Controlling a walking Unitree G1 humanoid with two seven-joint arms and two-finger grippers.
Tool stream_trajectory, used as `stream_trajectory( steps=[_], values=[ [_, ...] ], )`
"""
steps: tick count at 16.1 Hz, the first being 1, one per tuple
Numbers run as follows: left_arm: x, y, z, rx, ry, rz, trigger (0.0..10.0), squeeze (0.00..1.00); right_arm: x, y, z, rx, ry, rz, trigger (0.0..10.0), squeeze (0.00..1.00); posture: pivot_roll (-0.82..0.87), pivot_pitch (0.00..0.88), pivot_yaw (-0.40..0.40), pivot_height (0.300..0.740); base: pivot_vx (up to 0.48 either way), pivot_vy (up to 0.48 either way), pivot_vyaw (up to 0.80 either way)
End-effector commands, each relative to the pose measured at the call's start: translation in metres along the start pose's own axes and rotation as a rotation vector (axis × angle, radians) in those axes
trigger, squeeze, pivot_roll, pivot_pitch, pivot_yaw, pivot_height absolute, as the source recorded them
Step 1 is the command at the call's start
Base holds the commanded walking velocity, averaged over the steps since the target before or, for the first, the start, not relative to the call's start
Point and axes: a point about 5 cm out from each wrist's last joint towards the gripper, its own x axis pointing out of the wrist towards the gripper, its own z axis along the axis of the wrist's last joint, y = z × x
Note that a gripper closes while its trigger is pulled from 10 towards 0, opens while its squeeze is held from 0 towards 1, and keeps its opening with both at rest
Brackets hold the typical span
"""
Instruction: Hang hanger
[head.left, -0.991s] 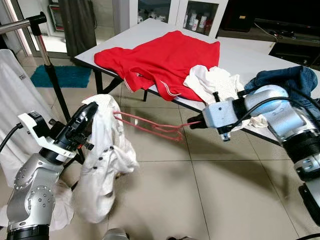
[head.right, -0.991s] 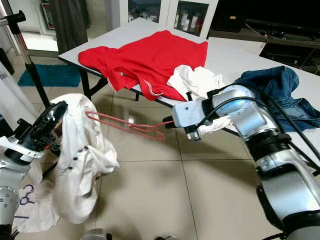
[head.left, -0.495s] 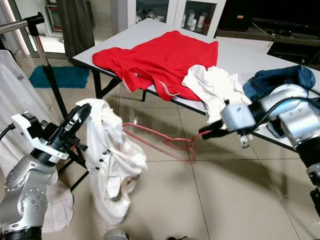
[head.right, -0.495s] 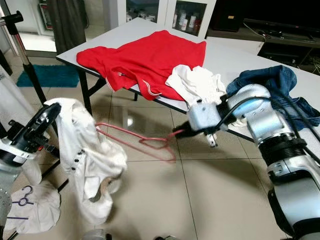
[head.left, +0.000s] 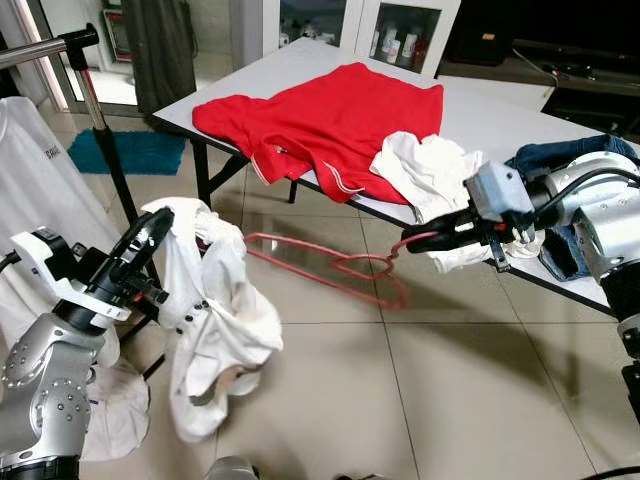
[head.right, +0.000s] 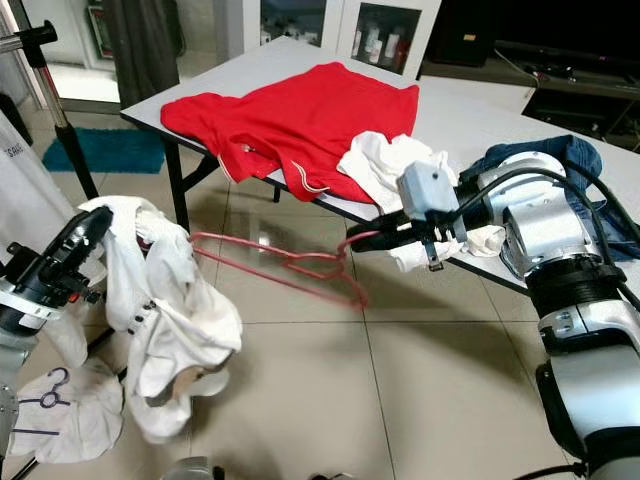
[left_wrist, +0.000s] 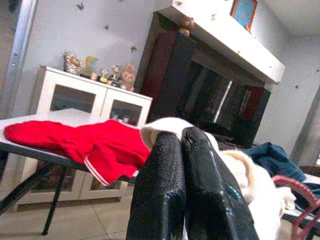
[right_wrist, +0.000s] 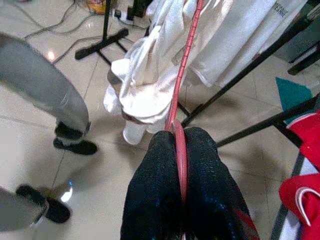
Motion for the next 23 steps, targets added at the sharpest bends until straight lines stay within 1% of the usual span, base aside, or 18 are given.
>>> stream_trajectory(
  steps=[1, 2, 4, 5, 7, 9, 11, 13, 14, 15, 16, 17, 18, 19, 20, 21, 22, 23],
  values=[
    [0.001, 0.005, 0.008, 0.04, -0.03, 0.028, 0.0, 0.0, -0.009, 0.0, 0.005, -0.002, -0.022, -0.01, 0.0, 0.0, 0.16, 0.0, -0.101, 0.74, 0.0, 0.0, 0.0],
    [0.002, 0.008, 0.014, 0.065, -0.056, 0.043, 0.0, 0.0, -0.01, -0.004, 0.005, 0.0, -0.029, -0.035, 0.0, 0.0, 0.16, 0.0, -0.1, 0.74, 0.0, 0.0, 0.0],
    [0.003, 0.009, 0.017, 0.075, -0.067, 0.046, 0.0, 0.0, -0.011, -0.015, 0.007, 0.015, -0.071, -0.135, 0.0, 0.0, 0.16, 0.0, -0.1, 0.74, 0.0, 0.0, 0.0],
    [0.006, 0.007, 0.013, 0.098, -0.039, 0.036, 0.0, 0.0, -0.008, -0.028, 0.012, 0.047, -0.138, -0.266, 0.0, 0.0, 0.16, 0.0, -0.097, 0.74, 0.0, 0.0, 0.0],
    [0.01, 0.003, 0.012, 0.102, -0.045, 0.027, 0.0, 0.0, -0.002, -0.03, 0.014, 0.058, -0.181, -0.282, 0.0, 0.0, 0.16, 0.0, -0.097, 0.74, 0.0, 0.0, 0.0],
    [0.012, 0.003, 0.014, 0.111, -0.058, 0.032, 0.0, 0.0, 0.001, -0.024, 0.013, 0.057, -0.184, -0.236, 0.0, 0.0, 0.16, 0.0, -0.093, 0.74, 0.0, 0.0, 0.0],
    [0.011, 0.009, 0.02, 0.147, -0.067, 0.051, 0.0, 0.0, 0.002, -0.006, -0.004, 0.063, -0.077, -0.092, 0.0, 0.0, 0.16, 0.0, -0.09, 0.74, 0.0, 0.0, 0.0],
    [0.008, 0.016, 0.026, 0.189, -0.055, 0.066, 0.0, 0.0, 0.001, 0.008, -0.019, 0.068, 0.036, -0.001, 0.0, 0.0, 0.16, 0.0, -0.089, 0.74, 0.0, 0.0, 0.0],
    [0.007, 0.021, 0.03, 0.228, -0.03, 0.069, 0.0, 0.0, 0.001, 0.013, -0.021, 0.073, 0.062, 0.033, 0.0, 0.0, 0.16, 0.0, -0.088, 0.74, 0.0, 0.0, 0.0],
    [0.007, 0.024, 0.031, 0.259, -0.008, 0.065, 0.0, 0.0, 0.001, 0.016, -0.022, 0.072, 0.078, 0.053, 0.0, 0.0, 0.16, 0.0, -0.09, 0.74, 0.0, 0.0, 0.0],
    [0.008, 0.026, 0.032, 0.307, 0.027, 0.05, 0.0, 0.0, 0.002, 0.022, -0.026, 0.07, 0.117, 0.092, 0.0, 0.0, 0.16, 0.0, -0.09, 0.74, 0.0, 0.0, 0.0],
    [0.013, 0.027, 0.036, 0.382, 0.074, 0.014, 0.0, 0.0, 0.006, 0.035, -0.033, 0.06, 0.185, 0.175, 0.0, 0.0, 0.16, 0.0, -0.09, 0.74, 0.0, 0.0, 0.0],
    [0.013, 0.027, 0.036, 0.382, 0.074, 0.014, 0.0, 0.0, 0.006, 0.035, -0.033, 0.06, 0.185, 0.175, 0.0, 0.0, 0.16, 0.0, -0.09, 0.74, 0.0, 0.0, 0.0],
    [0.024, 0.024, 0.043, 0.416, 0.061, -0.03, 0.0, 0.0, 0.014, 0.044, -0.036, 0.043, 0.209, 0.241, 0.0, 0.0, 0.16, 0.0, -0.091, 0.74, 0.0, 0.0, 0.0],
    [0.034, 0.02, 0.049, 0.428, 0.037, -0.064, 0.0, 0.0, 0.021, 0.046, -0.036, 0.023, 0.203, 0.263, 0.0, 0.0, 0.15, 0.0, -0.092, 0.74, 0.0, 0.0, 0.0],
    [0.042, 0.015, 0.054, 0.434, 0.013, -0.096, 0.0, 0.0, 0.029, 0.046, -0.034, 0.01, 0.184, 0.271, 0.0, 0.0, 0.15, 0.0, -0.093, 0.74, 0.0, 0.0, 0.0],
    [0.062, 0.001, 0.061, 0.45, -0.021, -0.189, 0.0, 0.0, 0.046, 0.041, -0.03, -0.009, 0.13, 0.273, 0.0, 0.0, 0.15, 0.0, -0.093, 0.74, 0.0, 0.0, 0.0],
    [0.07, -0.006, 0.063, 0.457, -0.029, -0.23, 0.0, 0.0, 0.053, 0.04, -0.029, -0.016, 0.111, 0.28, 0.0, 0.0, 0.16, 0.0, -0.096, 0.74, 0.0, 0.0, 0.0]
  ],
)
